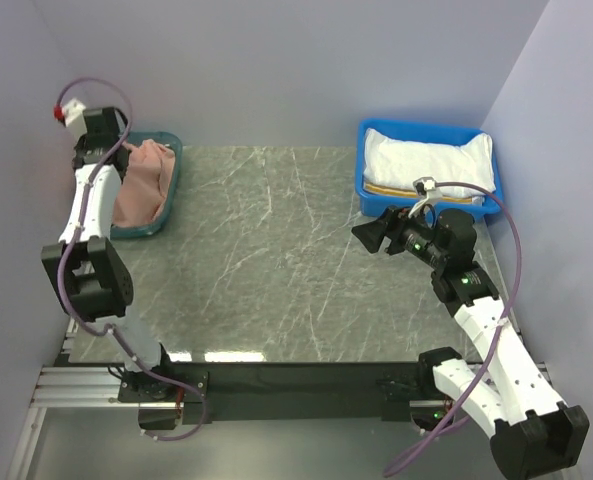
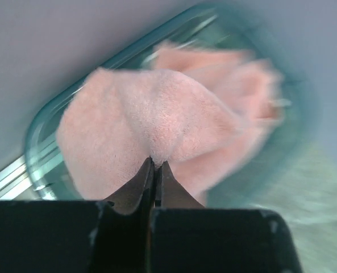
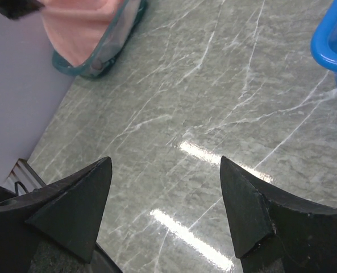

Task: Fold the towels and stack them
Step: Grab crumpled towel, then move the towel to the center of the board

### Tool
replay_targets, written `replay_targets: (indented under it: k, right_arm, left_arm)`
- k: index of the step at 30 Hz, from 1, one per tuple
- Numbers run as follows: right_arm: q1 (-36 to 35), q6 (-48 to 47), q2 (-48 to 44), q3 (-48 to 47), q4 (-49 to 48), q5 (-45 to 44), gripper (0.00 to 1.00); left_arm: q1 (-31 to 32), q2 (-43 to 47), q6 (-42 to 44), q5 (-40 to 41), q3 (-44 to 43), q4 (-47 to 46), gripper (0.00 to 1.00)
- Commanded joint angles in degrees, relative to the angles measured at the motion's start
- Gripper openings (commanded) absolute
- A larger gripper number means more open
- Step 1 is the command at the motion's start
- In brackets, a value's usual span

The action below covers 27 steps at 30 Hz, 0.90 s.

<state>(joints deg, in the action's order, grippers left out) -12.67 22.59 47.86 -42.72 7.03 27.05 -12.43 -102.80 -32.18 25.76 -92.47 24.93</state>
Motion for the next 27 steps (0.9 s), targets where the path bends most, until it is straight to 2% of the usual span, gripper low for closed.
replay_targets:
  k: [1,7,10,12,18,21,22,24,27]
  right_arm:
    - [-0.4,-1.2,-0.9,-0.3,-1.5,-0.1,0.83]
    - [-0.5,-1.4,-2.2,0.3,-1.8,-1.4,0.83]
    - [-0.4,-1.9,-3.6,0.5,-1.5,-2.9,0.82]
    - [-0.4,-2.0,-4.5,0.7,-1.4,-3.4,0.83]
    - [-0.5,-2.3,-6.2,0.7,-0.9,-4.5,0.83]
    - [-0.5,-2.4,-6.0,0.8,-0.1,-5.0,0.82]
    - [-0.5,-2.3,-5.8,0.8,0.2,-5.1,0.83]
    - [-0.5,-2.0,-3.9,0.5,1.3,-4.9,0.82]
    - [-0.5,-2.2,-0.6,0.3,3.9,-4.0,0.76]
  left_arm:
    - [7.5,6.4,1.0,-2.8,-11.0,-0.9,0.00]
    - [21.5,8.5,4.8,-4.8,-26.9,1.9,0.00]
    - [26.4,10.0,6.1,-7.5,-31.8,2.7,0.00]
    - [29.5,12.7,6.1,-10.7,-31.6,2.4,0.00]
    - [35.3,24.7,1.1,-20.6,-18.1,-0.8,0.00]
    - [37.4,31.0,-3.0,-22.2,-5.2,-0.2,0.03]
    - [37.6,32.7,-4.7,-21.0,3.4,-0.4,0.04]
    - [37.8,37.0,-6.7,-17.5,12.4,1.3,0.04]
    - [37.8,43.6,-12.6,-13.8,33.8,3.9,0.05]
